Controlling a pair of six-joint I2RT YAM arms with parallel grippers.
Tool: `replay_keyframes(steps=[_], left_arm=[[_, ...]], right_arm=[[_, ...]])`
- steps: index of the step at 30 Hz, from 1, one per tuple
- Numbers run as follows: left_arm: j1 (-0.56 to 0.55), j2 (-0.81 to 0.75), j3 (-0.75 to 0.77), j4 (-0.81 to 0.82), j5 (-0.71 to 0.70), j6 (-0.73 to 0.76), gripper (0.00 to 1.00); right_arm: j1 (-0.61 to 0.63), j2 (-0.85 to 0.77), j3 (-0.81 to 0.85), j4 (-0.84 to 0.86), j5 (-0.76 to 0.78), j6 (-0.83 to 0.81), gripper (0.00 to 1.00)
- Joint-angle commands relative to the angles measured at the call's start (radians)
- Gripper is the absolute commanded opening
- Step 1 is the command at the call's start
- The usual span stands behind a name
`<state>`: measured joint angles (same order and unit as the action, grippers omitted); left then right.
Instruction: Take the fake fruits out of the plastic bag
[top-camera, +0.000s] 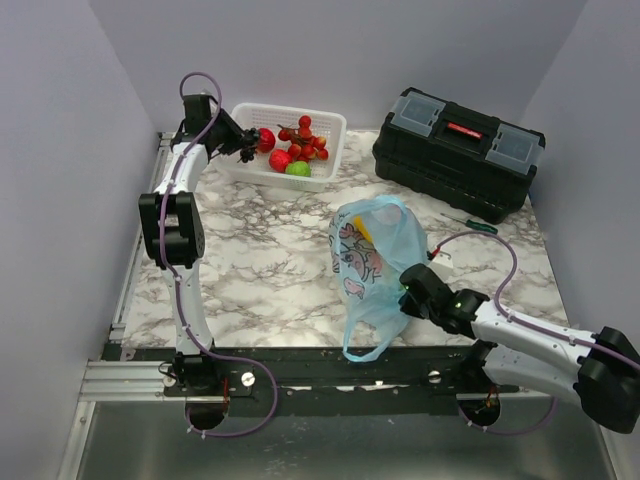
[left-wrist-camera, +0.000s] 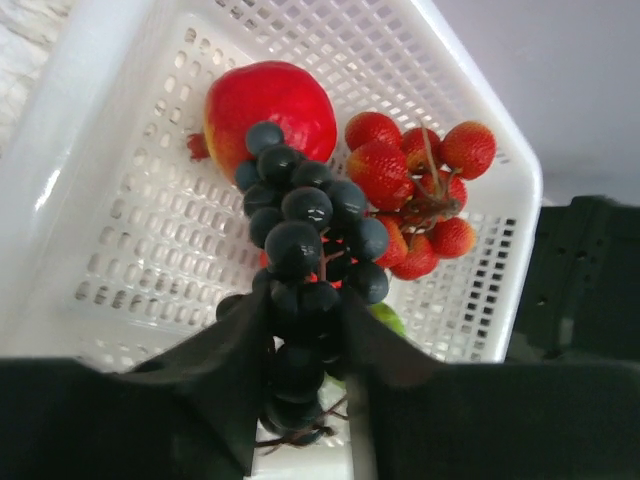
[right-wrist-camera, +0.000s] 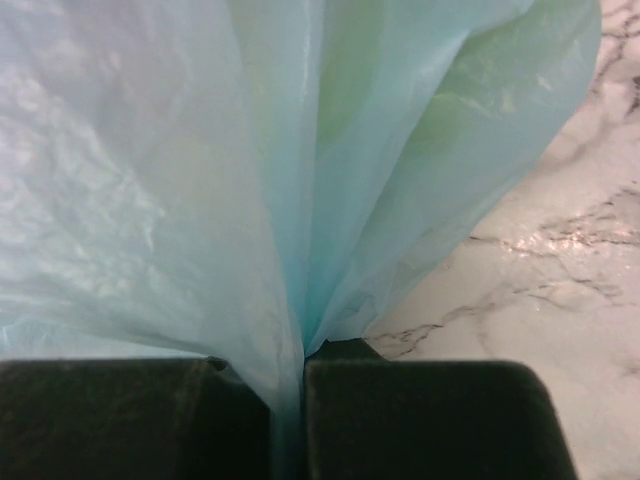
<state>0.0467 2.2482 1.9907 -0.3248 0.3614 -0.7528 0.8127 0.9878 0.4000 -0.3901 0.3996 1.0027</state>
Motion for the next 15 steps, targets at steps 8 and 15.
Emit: replay_keyframes(steps=[8,15], left_arm=[[0.012,-0.085,0.079,-0.109,0.025,0.054,0.57],[-0.002,-0.272,-0.079,-0.071,0.116,0.024,0.57]], right_arm=[[0.005,-0.028,-0.002,0.092,-0.032,-0.080,0.05],[0.005,-0.081,-0.028,0.115,-0.043,-0.091,0.05]])
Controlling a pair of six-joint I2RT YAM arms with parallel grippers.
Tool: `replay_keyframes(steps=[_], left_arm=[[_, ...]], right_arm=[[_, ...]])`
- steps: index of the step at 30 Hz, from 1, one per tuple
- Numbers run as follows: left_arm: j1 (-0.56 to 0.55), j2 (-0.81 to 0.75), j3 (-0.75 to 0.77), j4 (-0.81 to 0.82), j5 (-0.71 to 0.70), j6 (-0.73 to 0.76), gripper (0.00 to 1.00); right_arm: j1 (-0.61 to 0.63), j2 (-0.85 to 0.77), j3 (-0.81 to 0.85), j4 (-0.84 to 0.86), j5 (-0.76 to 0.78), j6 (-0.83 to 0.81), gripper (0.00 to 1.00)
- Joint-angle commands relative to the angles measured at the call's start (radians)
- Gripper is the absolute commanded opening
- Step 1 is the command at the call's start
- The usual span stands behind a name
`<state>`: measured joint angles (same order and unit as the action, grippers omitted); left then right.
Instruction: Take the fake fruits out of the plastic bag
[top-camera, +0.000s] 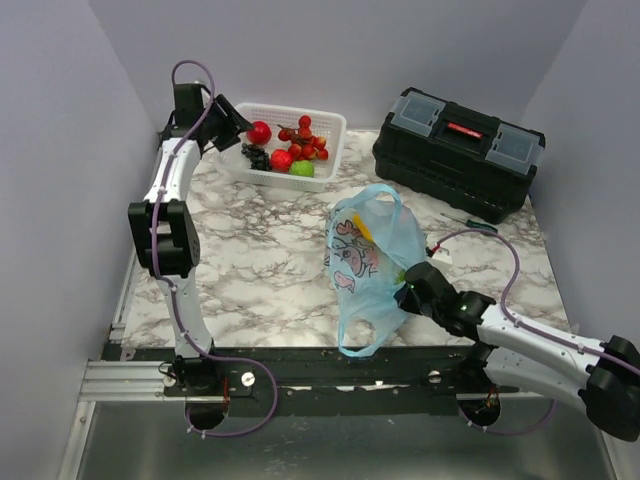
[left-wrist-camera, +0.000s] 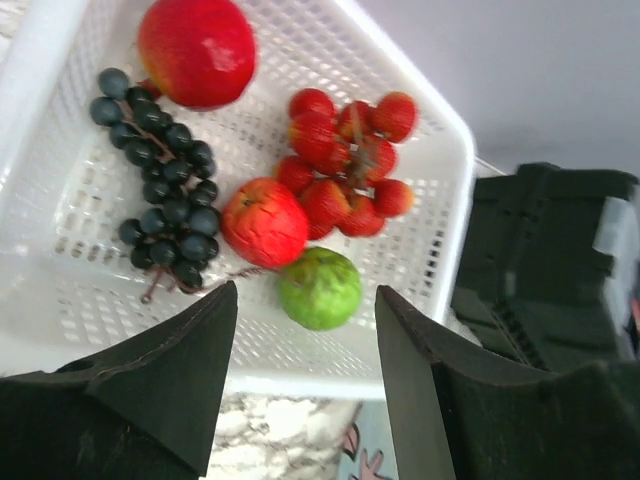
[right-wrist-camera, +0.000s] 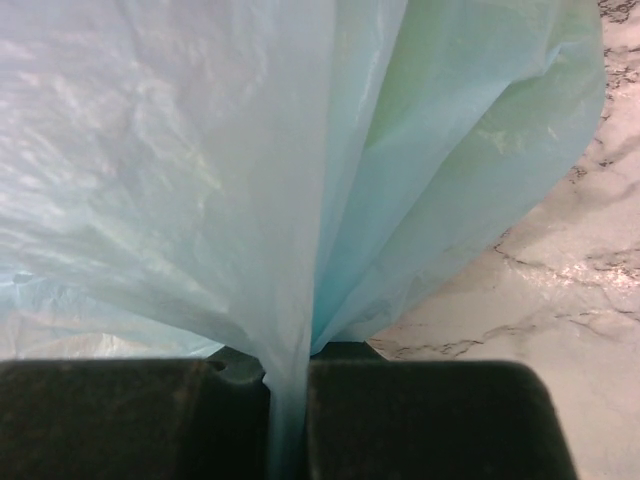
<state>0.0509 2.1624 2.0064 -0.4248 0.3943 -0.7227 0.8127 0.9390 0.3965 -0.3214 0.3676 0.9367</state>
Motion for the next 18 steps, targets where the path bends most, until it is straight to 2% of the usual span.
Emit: replay_keyframes(steps=[1,7,11,15,18], left_arm=[[-0.013,-0.224,-0.154,0.050,0.095,-0.015,0.56],[-0.109,-0.502,-0.583,0.264,0.176,-0.086,0.57],[-0.172,-0.657,-0.801,0.299,0.189,-0.052,0.57],[-0.225,-0.813,-0.959,0.268,0.198,0.015,0.57],[-0.273,-0.953,-1.071,0.251,0.201,0.091,0.57]], right_arm=[[0.006,-0.038,-0.028,0.053,-0.009,-0.028,0.05],[0.005,-0.061,-0.025,0.035,0.006,-0.015,0.07],[0.005,-0.084,-0.020,-0.024,0.044,0.044,0.13],[0.005,-0.116,0.013,-0.110,0.094,0.108,0.25],[0.005,-0.137,0.036,-0.155,0.139,0.129,0.46]])
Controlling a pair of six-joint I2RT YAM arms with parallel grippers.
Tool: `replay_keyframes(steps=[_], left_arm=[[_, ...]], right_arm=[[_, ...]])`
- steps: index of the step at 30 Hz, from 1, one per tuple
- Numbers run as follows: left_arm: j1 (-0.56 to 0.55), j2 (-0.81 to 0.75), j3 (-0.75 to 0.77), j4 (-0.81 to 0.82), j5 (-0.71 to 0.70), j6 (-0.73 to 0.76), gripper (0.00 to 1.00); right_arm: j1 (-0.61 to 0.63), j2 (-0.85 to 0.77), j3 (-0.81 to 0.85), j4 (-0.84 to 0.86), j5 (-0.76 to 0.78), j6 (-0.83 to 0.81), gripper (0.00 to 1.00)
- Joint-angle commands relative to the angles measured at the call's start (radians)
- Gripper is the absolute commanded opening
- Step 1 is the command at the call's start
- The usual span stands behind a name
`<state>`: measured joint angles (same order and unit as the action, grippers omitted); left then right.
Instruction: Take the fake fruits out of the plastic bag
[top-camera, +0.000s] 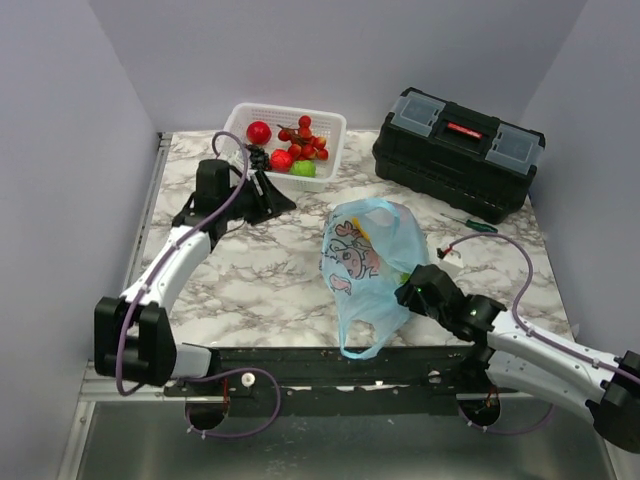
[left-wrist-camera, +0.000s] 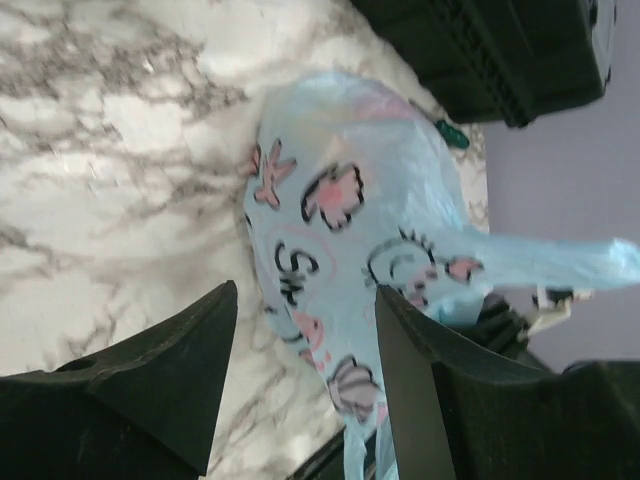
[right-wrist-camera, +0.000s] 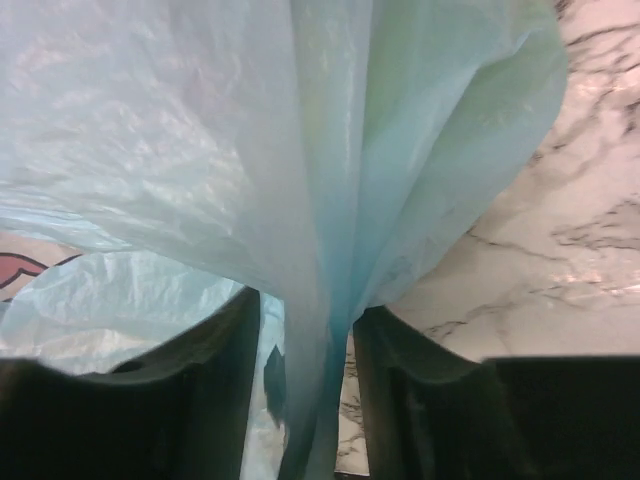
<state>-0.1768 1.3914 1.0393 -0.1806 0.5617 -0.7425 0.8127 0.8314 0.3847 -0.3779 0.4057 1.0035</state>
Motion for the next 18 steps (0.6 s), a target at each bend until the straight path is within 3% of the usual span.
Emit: replay_keyframes(steps=[1,3,4,8,11,14,18], left_arm=[[-0.063,-0.223,-0.139,0.005,0.041,0.143,0.57],[-0.103,-0.319,-0.201,0.014,0.059,0.201,0.57],[-0.128,-0.375,-0.231,0.024,0.062,0.225,0.58],[-0.258,-0.562,-0.357,0.116,0.061,0.269,0.59],[-0.353,-0.636,-0.442,0.209,0.042,0.272,0.62],[-0.456,-0.616,-0.451,0.239,0.018,0.284,0.62],[-0.598,-0.527,-0.398,0.250,-0.033,0.325,0.62]], right_arm=[[0.005,-0.033,0.060,-0.126,0.125,0.078,0.52],[0.005,-0.031,0.082,-0.185,0.167,0.124,0.66],[0.006,-0.031,0.088,-0.205,0.186,0.139,0.68],[0.005,-0.028,0.100,-0.347,0.270,0.300,0.67],[0.005,-0.045,0.088,-0.352,0.291,0.324,0.66],[0.005,-0.058,0.076,-0.433,0.305,0.438,0.37],[0.005,-0.075,0.060,-0.435,0.240,0.425,0.23]])
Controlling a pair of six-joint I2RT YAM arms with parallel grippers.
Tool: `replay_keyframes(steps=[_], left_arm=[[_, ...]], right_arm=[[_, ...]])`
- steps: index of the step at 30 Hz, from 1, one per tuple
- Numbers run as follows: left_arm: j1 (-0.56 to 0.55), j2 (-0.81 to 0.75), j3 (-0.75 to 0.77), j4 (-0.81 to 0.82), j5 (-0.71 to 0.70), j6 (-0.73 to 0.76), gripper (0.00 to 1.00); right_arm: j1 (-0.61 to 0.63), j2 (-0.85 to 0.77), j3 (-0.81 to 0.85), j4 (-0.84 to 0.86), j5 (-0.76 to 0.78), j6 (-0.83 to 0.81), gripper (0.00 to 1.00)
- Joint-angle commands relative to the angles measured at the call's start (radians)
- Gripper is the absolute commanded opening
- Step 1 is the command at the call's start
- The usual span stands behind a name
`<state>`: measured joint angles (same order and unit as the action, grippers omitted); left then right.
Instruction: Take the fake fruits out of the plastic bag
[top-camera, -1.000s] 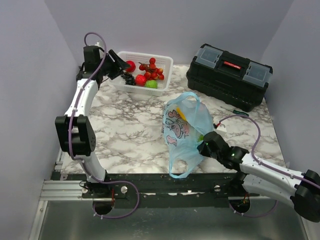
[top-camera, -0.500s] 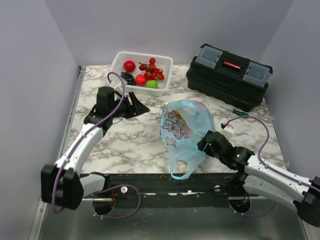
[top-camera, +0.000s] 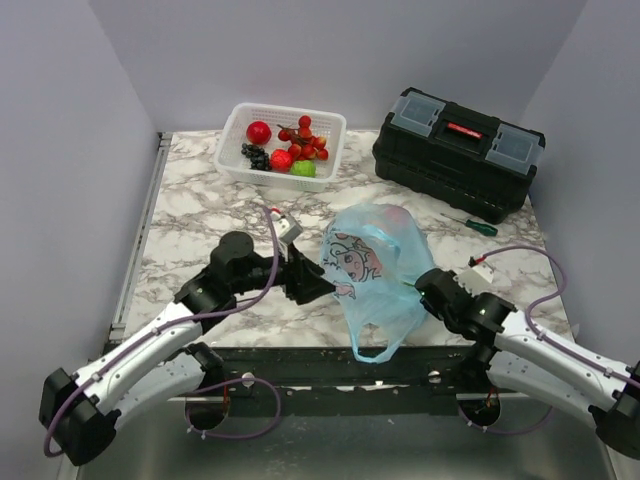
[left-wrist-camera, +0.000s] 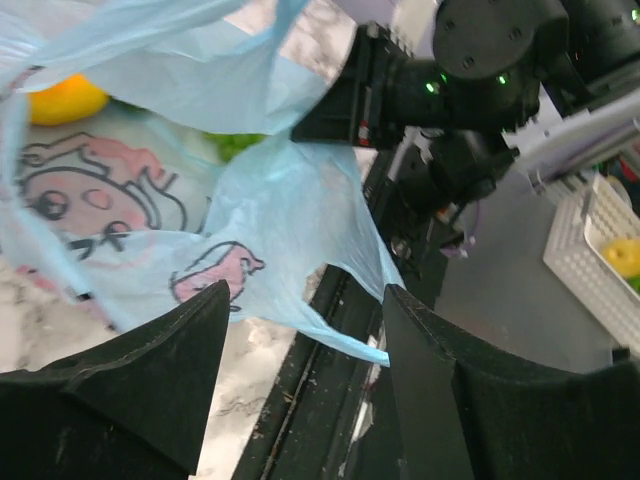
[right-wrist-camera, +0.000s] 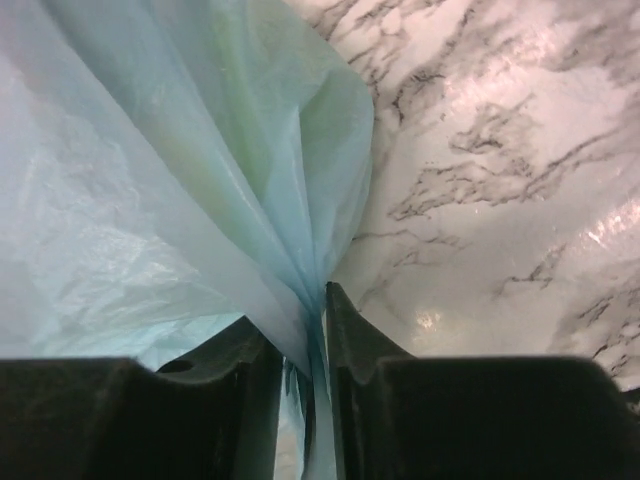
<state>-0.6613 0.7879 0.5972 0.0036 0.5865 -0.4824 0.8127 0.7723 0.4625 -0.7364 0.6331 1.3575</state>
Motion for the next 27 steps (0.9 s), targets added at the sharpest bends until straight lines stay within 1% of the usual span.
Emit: replay_keyframes(steps=[1,2,5,8,10,13,15,17,19,24,27], left_arm=[[-0.147,0.106,0.057,0.070,-0.073,0.074,0.62],[-0.171,0.131,0.073,0.082,-0.078,0.082,0.62],[-0.228,0.223,0.134,0.090,-0.086,0.101,0.62],[-0.252,0.278,0.174,0.129,-0.071,0.089,0.62],[-0.260,0.302,0.192,0.148,-0.066,0.087,0.62],[-0.267,0.333,0.211,0.143,-0.061,0.093,0.62],[-0.272,0.341,0.205,0.152,-0.062,0.093,0.62],[-0.278,0.348,0.198,0.153,-0.068,0.095,0.62],[-0.287,0.350,0.192,0.151,-0.071,0.103,0.61],[-0.298,0.344,0.181,0.153,-0.093,0.105,0.61],[-0.299,0.333,0.181,0.152,-0.116,0.105,0.61]], right_arm=[[0.005,-0.012,-0.018,-0.070,0.001,0.063,0.19],[0.006,-0.006,-0.018,-0.070,-0.006,0.057,0.18],[0.005,0.035,-0.004,-0.084,-0.006,0.073,0.17],[0.005,0.062,0.027,-0.113,0.031,0.098,0.17],[0.005,0.045,0.042,-0.085,0.054,0.059,0.17],[0.005,-0.016,0.051,0.042,0.011,-0.108,0.16],[0.005,-0.061,0.033,0.147,-0.042,-0.223,0.09],[0.005,-0.096,0.013,0.160,-0.049,-0.216,0.04],[0.006,-0.115,-0.004,0.166,-0.057,-0.222,0.01],[0.005,-0.118,-0.040,0.297,-0.143,-0.315,0.01],[0.005,-0.098,-0.048,0.413,-0.202,-0.373,0.01]])
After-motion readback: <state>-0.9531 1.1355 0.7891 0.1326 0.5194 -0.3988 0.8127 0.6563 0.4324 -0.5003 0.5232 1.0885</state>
